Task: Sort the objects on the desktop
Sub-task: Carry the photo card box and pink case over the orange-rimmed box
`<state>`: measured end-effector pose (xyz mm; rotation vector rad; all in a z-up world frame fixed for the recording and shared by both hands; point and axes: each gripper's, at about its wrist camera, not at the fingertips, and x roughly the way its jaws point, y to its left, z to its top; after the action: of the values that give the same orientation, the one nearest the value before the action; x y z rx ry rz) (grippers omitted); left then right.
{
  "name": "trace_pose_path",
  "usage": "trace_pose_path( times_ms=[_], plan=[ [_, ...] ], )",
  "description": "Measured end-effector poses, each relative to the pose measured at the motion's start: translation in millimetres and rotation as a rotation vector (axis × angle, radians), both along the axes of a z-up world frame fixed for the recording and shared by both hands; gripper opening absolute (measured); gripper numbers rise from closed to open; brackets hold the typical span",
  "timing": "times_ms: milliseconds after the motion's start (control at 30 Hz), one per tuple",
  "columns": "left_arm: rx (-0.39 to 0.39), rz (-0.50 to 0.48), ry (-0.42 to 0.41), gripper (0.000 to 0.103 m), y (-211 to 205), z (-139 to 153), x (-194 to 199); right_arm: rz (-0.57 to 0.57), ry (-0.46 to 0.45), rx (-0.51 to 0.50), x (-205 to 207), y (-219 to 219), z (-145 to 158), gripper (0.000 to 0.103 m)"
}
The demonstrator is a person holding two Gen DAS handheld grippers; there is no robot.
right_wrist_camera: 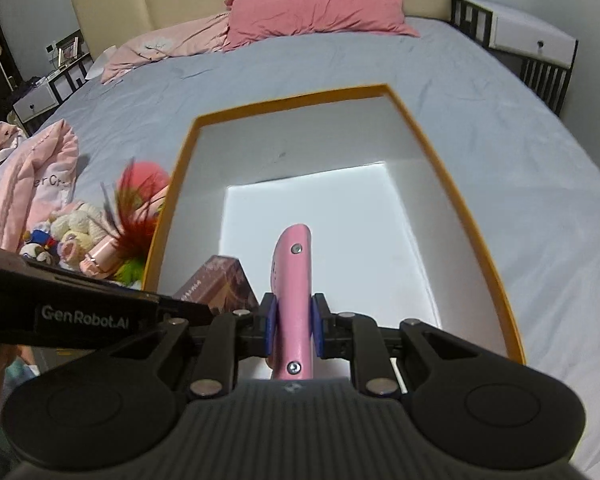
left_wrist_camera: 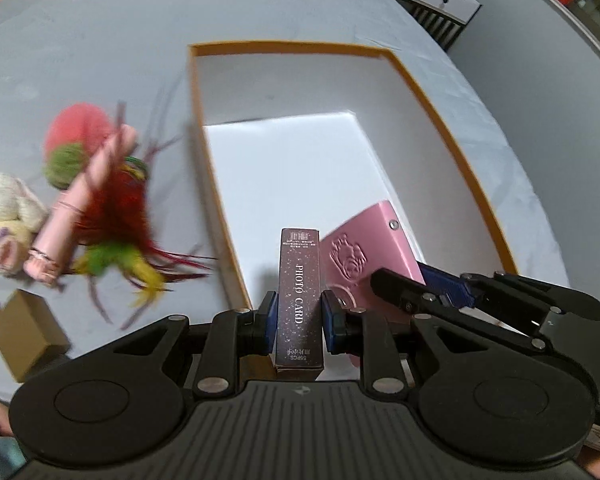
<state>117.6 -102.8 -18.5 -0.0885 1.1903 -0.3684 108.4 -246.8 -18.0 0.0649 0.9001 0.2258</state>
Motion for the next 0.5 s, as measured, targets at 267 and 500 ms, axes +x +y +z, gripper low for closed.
trace_pose_path(
  times_ms=[267,500],
  plan=[
    [0.013,0.038,0.003,0.025,40.2,4.0,-2.6,0.034,0.023,0.040,-2.0,34.8,-4.0,0.018],
    [0.032,0.024,0.021,0.025,44.7,5.7,-5.8,0.033,0.067,0.062,-5.6,44.1,-8.4,0.019]
  ],
)
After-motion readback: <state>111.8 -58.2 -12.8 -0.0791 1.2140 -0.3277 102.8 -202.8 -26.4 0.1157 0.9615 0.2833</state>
